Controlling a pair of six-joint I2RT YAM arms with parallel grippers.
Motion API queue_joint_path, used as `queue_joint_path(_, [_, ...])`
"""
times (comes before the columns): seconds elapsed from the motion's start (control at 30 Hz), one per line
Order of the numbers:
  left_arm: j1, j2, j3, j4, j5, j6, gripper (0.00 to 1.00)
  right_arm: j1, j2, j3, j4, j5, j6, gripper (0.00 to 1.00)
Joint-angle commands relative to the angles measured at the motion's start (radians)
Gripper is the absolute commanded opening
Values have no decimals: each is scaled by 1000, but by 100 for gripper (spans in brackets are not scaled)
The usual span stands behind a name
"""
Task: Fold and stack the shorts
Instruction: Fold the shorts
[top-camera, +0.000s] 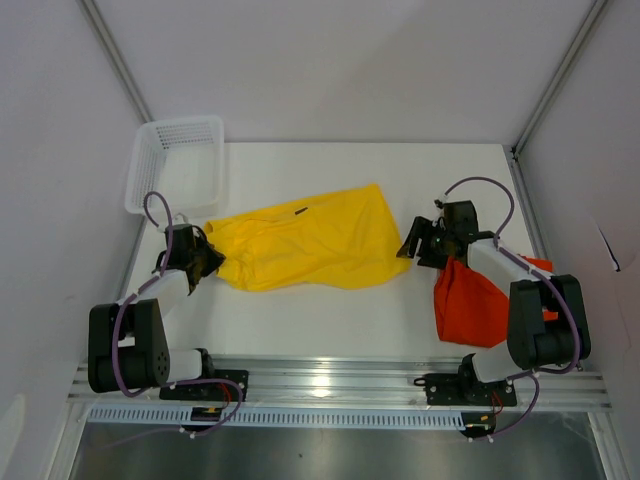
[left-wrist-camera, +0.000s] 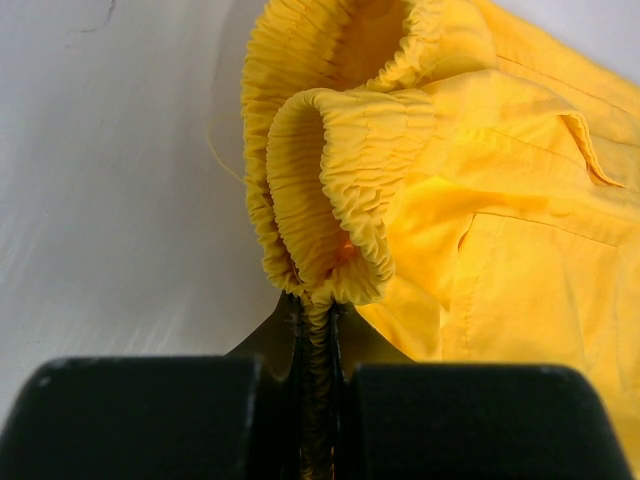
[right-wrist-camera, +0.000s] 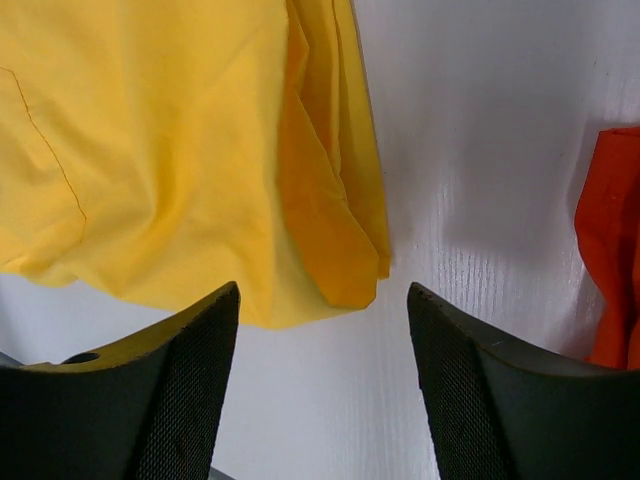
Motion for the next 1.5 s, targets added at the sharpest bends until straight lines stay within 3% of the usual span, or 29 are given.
queue_joint_path(0.0, [14, 8, 25, 10, -47, 44, 0, 3, -11, -2, -7, 16, -33, 70])
queue_joint_path(0.17, [14, 10, 22, 12, -42, 46, 0, 4, 12, -5, 23, -21, -25, 58])
queue_joint_path(0.2, [14, 10, 24, 12, -43, 46, 0, 4, 11, -5, 23, -21, -25, 53])
queue_joint_path(0.23, [14, 13, 21, 12, -45, 46, 0, 4, 11, -3, 16, -20, -30, 39])
queue_joint_path(0.27, [14, 16, 27, 12, -43, 46, 0, 4, 12, -3, 11, -18, -31, 33])
queue_joint_path(0.33, [14, 21, 27, 10, -43, 46, 0, 3, 17, -5, 5, -18, -35, 27])
queue_joint_path(0.4, [14, 22, 28, 10, -43, 46, 0, 3, 31, -5, 5, -21, -35, 29])
queue_joint_path(0.5, [15, 24, 30, 9, -43, 46, 0, 1, 54, -5, 9, -23, -33, 13])
queue_joint_path(0.53, [14, 24, 28, 6, -45, 46, 0, 1, 57, -3, 3, -17, -33, 2])
queue_joint_path(0.57, [14, 24, 31, 6, -45, 46, 0, 0, 58, -3, -1, -6, -31, 0])
queue_joint_path(0.8, [14, 28, 36, -11, -56, 46, 0, -86, 29, -45, 2, 7, 12, 0])
queue_joint_path(1.07, [14, 25, 39, -10, -54, 44, 0, -101, 49, -48, -6, 4, 16, 0])
queue_joint_path(1.17, [14, 25, 33, 4, -36, 46, 0, -103, 52, -36, -6, -7, 16, 28])
queue_joint_path(1.2, [12, 22, 30, 6, -33, 46, 0, -103, 52, -27, -9, -7, 18, 44])
queue_joint_path(1.27, [7, 21, 30, 9, -31, 46, 0, -103, 44, -10, -20, -6, 19, 49])
queue_joint_path(1.47, [-16, 7, 28, 7, -42, 47, 0, -88, 20, 85, -49, 8, 31, 50])
